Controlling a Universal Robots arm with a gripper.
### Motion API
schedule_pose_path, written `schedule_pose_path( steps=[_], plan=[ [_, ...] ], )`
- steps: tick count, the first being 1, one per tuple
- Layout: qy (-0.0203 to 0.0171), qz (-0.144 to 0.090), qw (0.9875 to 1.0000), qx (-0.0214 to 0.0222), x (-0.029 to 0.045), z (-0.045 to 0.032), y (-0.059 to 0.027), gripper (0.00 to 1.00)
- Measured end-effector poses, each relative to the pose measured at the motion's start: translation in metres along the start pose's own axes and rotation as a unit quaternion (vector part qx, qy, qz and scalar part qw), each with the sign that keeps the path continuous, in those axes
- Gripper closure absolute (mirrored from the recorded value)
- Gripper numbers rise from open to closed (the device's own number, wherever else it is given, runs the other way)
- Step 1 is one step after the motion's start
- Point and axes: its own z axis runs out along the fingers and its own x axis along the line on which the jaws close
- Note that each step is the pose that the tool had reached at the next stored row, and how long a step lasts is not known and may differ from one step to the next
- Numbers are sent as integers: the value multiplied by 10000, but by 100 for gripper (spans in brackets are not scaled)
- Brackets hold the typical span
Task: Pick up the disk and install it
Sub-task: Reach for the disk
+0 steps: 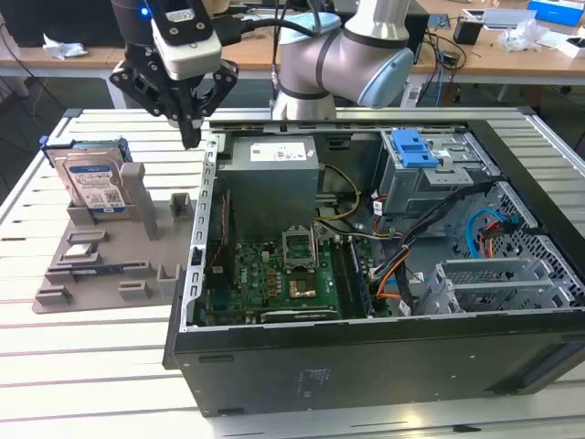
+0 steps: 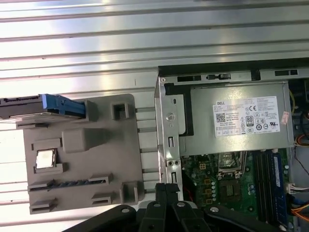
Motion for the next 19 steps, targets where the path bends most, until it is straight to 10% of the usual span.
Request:
schedule_pose_path(
  steps=[19],
  plan=[
    [0, 0, 10000, 0, 594, -13, -44, 89]
  ],
)
